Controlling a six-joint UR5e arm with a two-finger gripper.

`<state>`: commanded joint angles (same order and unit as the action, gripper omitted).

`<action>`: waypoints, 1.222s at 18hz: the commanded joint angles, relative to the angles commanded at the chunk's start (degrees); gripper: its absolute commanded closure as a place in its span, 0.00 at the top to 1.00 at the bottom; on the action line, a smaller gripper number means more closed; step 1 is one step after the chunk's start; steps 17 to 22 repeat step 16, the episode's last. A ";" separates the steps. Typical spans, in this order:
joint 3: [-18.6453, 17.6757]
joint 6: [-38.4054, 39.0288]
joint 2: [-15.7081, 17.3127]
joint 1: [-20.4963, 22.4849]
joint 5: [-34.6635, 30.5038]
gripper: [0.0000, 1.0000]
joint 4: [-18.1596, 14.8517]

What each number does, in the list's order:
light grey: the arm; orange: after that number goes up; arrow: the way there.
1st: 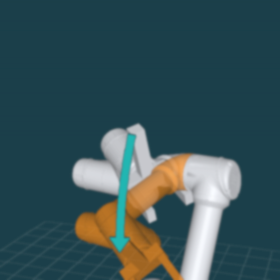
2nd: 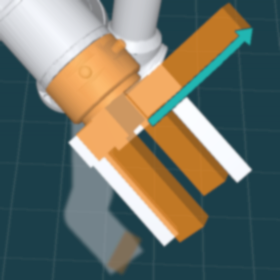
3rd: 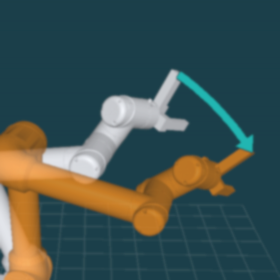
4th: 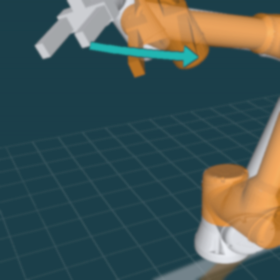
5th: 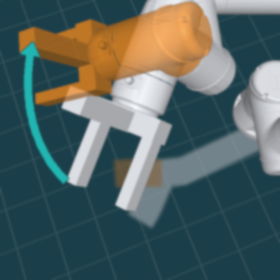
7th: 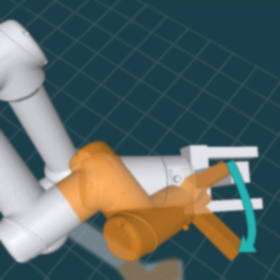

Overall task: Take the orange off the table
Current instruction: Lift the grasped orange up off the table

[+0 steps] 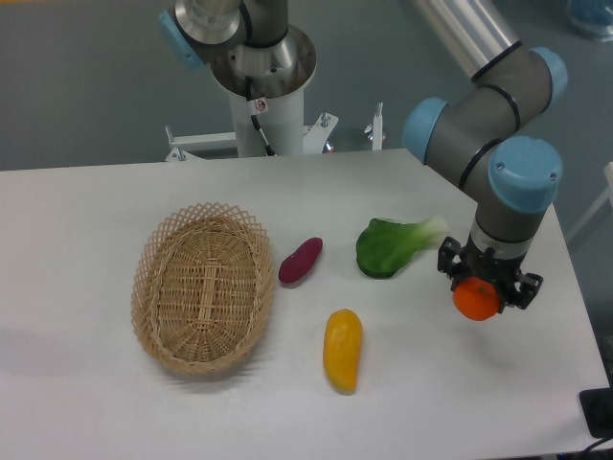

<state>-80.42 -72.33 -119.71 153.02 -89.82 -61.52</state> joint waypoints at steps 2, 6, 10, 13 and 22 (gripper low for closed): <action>-0.09 -0.09 0.00 0.00 0.00 0.59 0.00; 0.09 -0.09 0.00 0.00 -0.09 0.60 0.00; 1.05 -0.09 -0.09 -0.09 -1.41 0.61 -0.44; 1.05 -0.09 0.09 -0.17 -1.41 0.61 -0.62; 1.14 0.00 0.17 -0.09 -1.41 0.63 -0.62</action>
